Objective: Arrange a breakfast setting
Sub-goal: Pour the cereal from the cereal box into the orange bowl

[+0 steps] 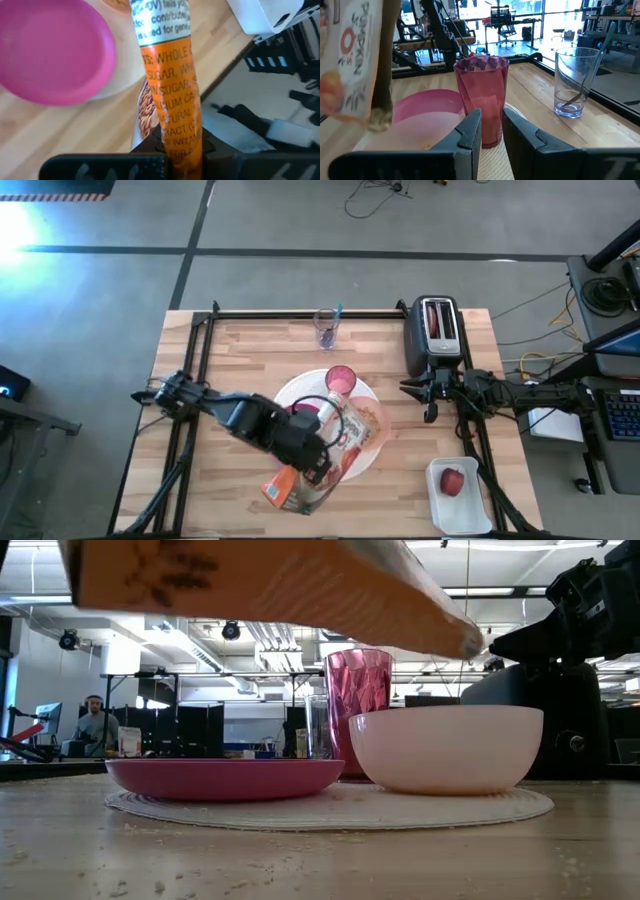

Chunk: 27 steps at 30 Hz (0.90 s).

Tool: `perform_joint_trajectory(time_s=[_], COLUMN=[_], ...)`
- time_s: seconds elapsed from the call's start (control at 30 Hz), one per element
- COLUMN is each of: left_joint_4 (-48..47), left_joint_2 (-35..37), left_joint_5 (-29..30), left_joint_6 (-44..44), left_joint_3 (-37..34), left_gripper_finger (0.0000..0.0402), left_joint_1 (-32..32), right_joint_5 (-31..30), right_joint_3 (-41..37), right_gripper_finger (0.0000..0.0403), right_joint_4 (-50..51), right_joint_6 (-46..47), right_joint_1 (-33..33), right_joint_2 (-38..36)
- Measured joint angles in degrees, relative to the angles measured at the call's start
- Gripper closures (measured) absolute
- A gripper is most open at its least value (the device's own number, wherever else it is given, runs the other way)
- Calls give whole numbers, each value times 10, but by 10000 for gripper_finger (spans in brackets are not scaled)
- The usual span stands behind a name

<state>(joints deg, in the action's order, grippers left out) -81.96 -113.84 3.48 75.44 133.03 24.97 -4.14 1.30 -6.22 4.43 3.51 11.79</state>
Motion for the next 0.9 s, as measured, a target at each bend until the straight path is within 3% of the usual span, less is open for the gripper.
perform_joint_trajectory(time_s=[0.3,0.5,0.9], left_joint_4=[-81,-81,-81], left_joint_2=[19,25,31], left_joint_5=[141,228,471], left_joint_6=[1,3,-32], left_joint_3=[0,0,0], left_gripper_finger=[402,402,402], left_joint_1=[71,110,172], right_joint_5=[0,0,0], right_joint_3=[0,0,0], right_gripper_finger=[335,335,335], right_joint_4=[0,0,0], right_joint_6=[0,0,0], right_joint_1=[0,0,0], right_joint_2=[0,0,0])
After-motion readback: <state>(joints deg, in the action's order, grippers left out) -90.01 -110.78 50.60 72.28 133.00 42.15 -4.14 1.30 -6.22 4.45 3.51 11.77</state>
